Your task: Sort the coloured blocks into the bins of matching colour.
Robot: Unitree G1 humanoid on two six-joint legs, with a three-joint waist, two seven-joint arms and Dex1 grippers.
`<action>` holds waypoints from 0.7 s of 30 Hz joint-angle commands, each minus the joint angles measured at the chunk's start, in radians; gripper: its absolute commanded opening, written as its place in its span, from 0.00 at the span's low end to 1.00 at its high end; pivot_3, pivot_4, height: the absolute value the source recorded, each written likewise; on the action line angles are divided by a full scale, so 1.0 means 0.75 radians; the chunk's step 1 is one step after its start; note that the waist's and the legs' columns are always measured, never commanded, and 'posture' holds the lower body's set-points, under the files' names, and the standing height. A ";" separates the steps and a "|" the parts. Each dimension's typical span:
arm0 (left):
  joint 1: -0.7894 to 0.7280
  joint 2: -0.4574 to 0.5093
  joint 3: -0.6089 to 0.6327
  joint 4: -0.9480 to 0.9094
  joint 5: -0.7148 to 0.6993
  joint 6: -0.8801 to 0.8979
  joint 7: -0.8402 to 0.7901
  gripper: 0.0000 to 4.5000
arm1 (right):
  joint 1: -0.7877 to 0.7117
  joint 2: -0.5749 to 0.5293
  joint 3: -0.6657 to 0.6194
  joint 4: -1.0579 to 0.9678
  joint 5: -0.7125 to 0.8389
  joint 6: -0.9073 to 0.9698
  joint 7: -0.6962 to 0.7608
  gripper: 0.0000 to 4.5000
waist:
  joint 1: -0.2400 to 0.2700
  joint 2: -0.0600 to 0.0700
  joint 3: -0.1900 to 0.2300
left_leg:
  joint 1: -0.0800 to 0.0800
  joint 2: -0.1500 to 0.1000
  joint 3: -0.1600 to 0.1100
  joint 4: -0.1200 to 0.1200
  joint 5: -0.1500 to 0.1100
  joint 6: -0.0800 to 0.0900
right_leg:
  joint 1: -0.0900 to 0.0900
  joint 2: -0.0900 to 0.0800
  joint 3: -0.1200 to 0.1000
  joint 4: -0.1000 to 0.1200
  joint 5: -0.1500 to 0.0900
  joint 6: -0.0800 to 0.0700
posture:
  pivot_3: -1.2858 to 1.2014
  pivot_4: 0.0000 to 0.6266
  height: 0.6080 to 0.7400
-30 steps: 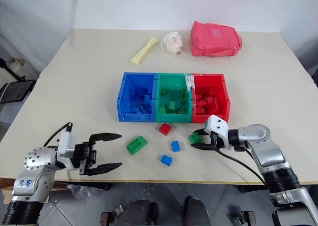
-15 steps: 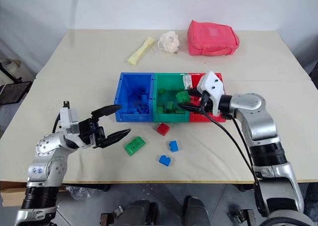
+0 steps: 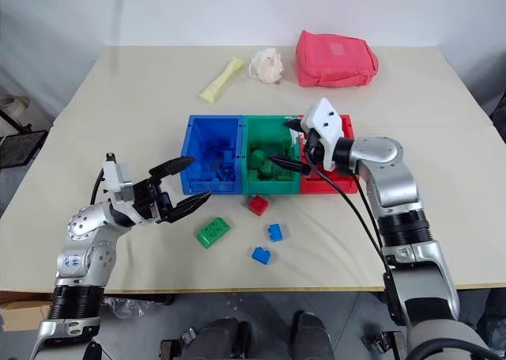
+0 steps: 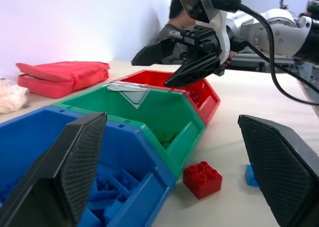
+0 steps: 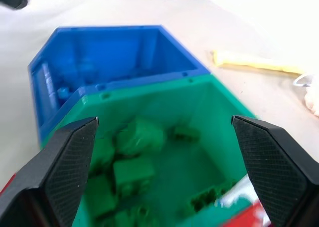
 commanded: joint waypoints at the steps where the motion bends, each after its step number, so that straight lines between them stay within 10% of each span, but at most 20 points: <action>1: 0.024 0.074 -0.002 0.008 -0.021 -0.020 -0.144 1.00 | 0.135 -0.114 -0.074 -0.198 0.099 0.049 0.107 0.99 | 0.001 0.000 0.000 | 0.000 0.000 0.000 0.000 0.000 0.000 | 0.000 0.000 0.000 0.000 0.000 0.000 | 0.52 0.24 1.00; 13: 0.001 0.212 -0.038 0.291 0.044 -0.160 -0.498 1.00 | 0.783 -0.567 -0.342 -0.433 0.161 -0.012 0.342 0.99 | 0.020 -0.001 0.001 | 0.001 0.003 0.007 0.000 0.000 0.000 | 0.002 0.001 0.000 -0.005 0.000 0.000 | 0.52 0.24 1.00; 21: -0.036 0.205 -0.043 0.318 0.050 -0.164 -0.507 1.00 | 0.828 -0.583 -0.381 -0.470 0.174 0.005 0.297 0.99 | 0.031 -0.001 0.001 | 0.002 0.004 0.009 0.001 0.000 0.001 | 0.002 0.000 0.001 -0.005 0.000 0.000 | 0.52 0.24 1.00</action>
